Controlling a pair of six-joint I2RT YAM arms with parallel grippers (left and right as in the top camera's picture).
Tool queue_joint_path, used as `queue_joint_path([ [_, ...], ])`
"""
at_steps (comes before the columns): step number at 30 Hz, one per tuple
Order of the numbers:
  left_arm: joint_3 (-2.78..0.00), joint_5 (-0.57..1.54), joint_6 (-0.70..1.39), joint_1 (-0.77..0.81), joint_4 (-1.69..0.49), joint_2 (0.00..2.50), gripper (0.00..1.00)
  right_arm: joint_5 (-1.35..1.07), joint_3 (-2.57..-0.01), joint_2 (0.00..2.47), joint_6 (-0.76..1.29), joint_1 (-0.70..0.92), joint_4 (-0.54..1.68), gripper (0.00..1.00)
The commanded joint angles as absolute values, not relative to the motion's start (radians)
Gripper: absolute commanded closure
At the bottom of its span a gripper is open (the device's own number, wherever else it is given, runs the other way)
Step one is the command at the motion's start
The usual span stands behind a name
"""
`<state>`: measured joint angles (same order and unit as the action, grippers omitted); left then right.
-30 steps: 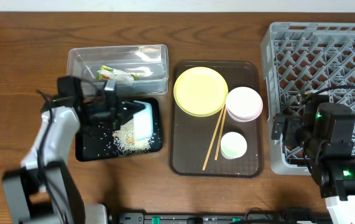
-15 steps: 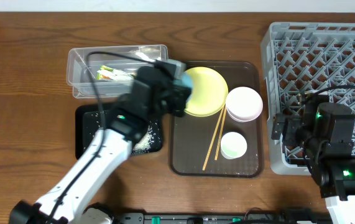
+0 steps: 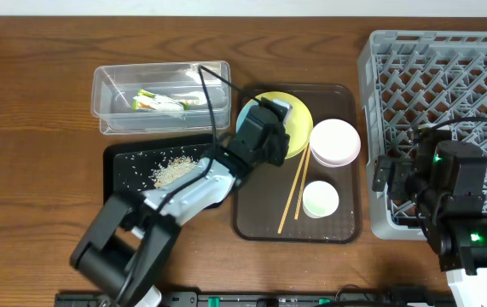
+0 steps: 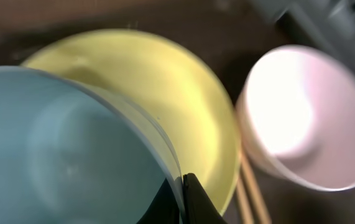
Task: Sort waste into correct bins and load items into the dishwasher rack
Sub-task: 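Carry the empty blue bowl back and set it on the yellow plate, then grasp the small white cup with the left gripper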
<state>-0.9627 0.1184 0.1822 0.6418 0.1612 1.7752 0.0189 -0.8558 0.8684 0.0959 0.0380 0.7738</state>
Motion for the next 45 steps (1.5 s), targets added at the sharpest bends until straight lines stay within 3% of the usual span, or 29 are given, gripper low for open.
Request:
queue_joint_path([
  [1, -0.978, 0.093, 0.165, 0.641, 0.166, 1.792, 0.94, 0.018, -0.87, 0.864, 0.104, 0.046, 0.774, 0.01],
  [6, -0.978, 0.094, 0.165, 0.641, 0.164, 1.792, 0.83, 0.019, -0.87, 0.864, 0.104, 0.046, 0.774, 0.01],
  [7, -0.978, 0.097, 0.165, 0.641, 0.164, 1.792, 0.71, 0.019, -0.87, 0.864, 0.104, 0.046, 0.774, 0.01],
  [12, -0.978, 0.12, 0.165, 0.641, 0.125, 1.779, 0.33, 0.018, -0.87, 0.864, 0.104, 0.046, 0.775, 0.01],
  [14, -0.978, 0.12, 0.166, 0.641, 0.071, 1.759, 0.25, 0.018, -0.87, 0.864, 0.104, 0.046, 0.775, 0.01],
  [21, -0.979, 0.12, 0.169, 0.641, -0.169, 1.583, 0.2, 0.018, -0.87, 0.864, 0.104, 0.046, 0.775, 0.01],
  [22, -0.979, 0.123, 0.169, 0.641, -0.205, 1.54, 0.15, 0.018, -0.87, 0.864, 0.104, 0.046, 0.775, 0.01],
  [29, -0.978, 0.17, 0.267, 0.641, -0.31, 1.377, 0.14, 0.018, -0.87, 0.864, 0.104, 0.046, 0.774, 0.01],
  [33, -0.976, 0.289, 0.344, 0.648, -0.304, 1.399, 0.14, 0.018, -0.87, 0.864, 0.104, 0.046, 0.775, 0.01],
  [40, -0.976, 0.306, 0.424, 0.752, -0.292, 1.528, 0.15, 0.018, -0.87, 0.864, 0.104, 0.046, 0.775, 0.01],
  [45, -0.976, 0.302, 0.424, 0.825, -0.275, 1.636, 0.23, 0.018, -0.87, 0.864, 0.104, 0.046, 0.776, 0.01],
])
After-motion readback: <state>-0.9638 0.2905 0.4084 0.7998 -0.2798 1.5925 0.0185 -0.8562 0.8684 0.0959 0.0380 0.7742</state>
